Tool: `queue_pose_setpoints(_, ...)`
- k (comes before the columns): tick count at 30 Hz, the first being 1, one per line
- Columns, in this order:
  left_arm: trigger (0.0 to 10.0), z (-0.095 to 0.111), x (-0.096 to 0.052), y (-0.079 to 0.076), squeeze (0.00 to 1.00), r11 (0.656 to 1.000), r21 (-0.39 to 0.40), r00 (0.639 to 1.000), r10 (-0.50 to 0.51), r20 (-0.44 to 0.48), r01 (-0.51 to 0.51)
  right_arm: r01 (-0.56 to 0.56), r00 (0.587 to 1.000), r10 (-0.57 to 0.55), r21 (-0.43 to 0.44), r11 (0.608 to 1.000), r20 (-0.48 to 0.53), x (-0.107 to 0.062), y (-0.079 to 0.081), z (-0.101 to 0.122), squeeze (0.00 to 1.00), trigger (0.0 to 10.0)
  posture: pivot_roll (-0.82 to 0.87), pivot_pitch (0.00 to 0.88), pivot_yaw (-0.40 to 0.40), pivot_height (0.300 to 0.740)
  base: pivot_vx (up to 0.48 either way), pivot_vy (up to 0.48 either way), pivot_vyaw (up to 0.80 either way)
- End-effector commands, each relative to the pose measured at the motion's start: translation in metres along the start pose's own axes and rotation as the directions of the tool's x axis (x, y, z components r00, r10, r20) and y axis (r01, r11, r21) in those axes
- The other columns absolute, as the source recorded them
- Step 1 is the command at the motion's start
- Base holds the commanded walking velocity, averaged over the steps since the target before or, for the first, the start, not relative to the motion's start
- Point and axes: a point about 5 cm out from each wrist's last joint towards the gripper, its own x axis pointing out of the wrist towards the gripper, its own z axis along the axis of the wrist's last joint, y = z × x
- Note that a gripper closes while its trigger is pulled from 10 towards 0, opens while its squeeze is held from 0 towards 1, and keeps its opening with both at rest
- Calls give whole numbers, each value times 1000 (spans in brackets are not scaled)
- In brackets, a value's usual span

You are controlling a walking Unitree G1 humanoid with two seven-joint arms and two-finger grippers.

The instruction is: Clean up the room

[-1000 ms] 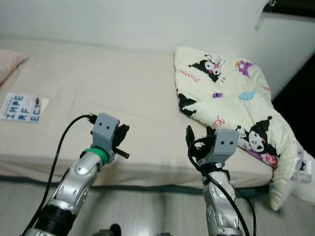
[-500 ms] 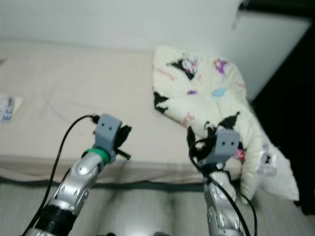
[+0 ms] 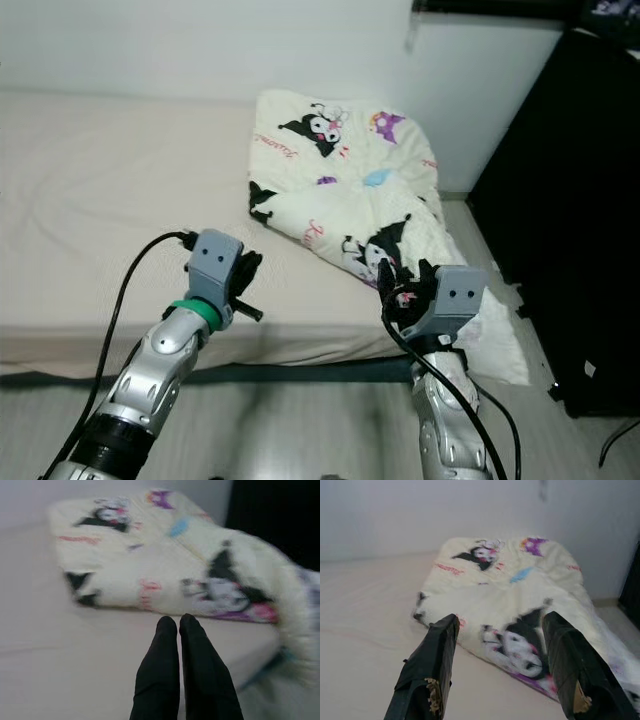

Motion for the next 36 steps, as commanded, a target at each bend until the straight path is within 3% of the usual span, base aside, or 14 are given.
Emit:
queue_pose_setpoints(1,10000,-2,0,0,0,1000,-18,1000,-3,-17,3,16,1000,-16,4,1000,-16,-3,-3,-3,0,10000,-125,92,33,740,0,0,0)
queue_pose_setpoints(13,10000,-2,2,2,0,1000,-24,1000,7,-24,-7,15,1000,-15,4,1000,-15,-2,-4,-3,0,10000,-127,87,32,740,0,440,0)
queue_pose_setpoints(36,10000,-1,2,0,0,1000,-7,1000,-7,-8,7,5,1000,-5,-5,1000,-12,-1,-3,-2,0,10000,-129,83,30,740,0,0,0)
